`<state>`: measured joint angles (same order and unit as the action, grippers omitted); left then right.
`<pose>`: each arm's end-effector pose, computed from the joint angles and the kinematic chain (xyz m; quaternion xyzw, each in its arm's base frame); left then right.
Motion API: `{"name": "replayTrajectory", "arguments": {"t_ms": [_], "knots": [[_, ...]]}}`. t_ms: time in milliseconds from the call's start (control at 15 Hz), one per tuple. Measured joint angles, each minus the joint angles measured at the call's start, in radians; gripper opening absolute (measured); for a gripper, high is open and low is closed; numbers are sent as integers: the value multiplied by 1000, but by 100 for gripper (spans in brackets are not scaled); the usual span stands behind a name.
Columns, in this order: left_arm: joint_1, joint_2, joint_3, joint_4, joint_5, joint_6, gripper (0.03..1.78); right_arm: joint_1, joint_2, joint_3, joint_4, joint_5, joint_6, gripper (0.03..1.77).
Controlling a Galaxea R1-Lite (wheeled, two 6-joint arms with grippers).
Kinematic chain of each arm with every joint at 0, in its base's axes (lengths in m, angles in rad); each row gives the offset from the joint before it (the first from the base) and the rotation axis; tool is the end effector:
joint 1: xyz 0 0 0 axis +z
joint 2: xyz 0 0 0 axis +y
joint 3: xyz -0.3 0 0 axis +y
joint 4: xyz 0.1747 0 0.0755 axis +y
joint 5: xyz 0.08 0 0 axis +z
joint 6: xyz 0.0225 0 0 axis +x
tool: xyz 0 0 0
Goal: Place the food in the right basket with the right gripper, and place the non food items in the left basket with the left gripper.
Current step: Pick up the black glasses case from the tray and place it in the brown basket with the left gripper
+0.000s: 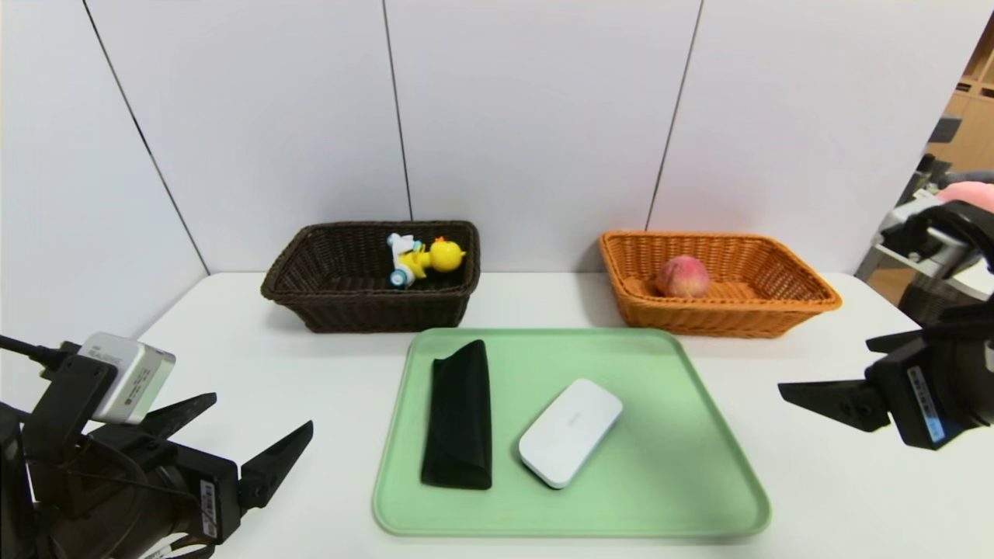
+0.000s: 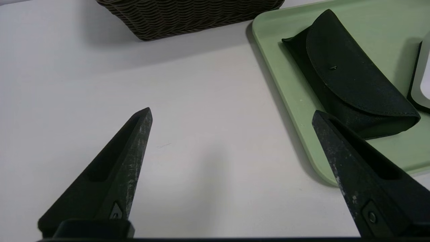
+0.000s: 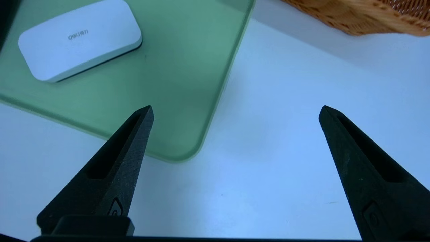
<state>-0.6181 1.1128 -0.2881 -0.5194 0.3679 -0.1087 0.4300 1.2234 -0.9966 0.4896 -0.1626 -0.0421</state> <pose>0.1169 -0.0732 0.1617 0.0186 0.1405 -0.1159 0.9831 0.1489 0.0643 0.2492 -0.1219 0.3326 0.1319 0.9258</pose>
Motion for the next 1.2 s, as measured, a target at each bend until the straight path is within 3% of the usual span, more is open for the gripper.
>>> {"name": "replayTrajectory", "arguments": {"t_ms": [267, 600, 867, 1200], "knots": [[-2, 0, 19, 0, -1, -15, 169, -4, -155, 210, -65, 5, 59, 169], [-43, 4, 19, -1, -4, -23, 169, -5, -342, 489, -323, 8, 64, 169], [-91, 33, -21, 0, -4, -13, 169, -1, -393, 537, -346, 11, 64, 169], [-113, 163, -176, 8, -8, -13, 169, 2, -406, 565, -346, 19, 61, 169]]}}
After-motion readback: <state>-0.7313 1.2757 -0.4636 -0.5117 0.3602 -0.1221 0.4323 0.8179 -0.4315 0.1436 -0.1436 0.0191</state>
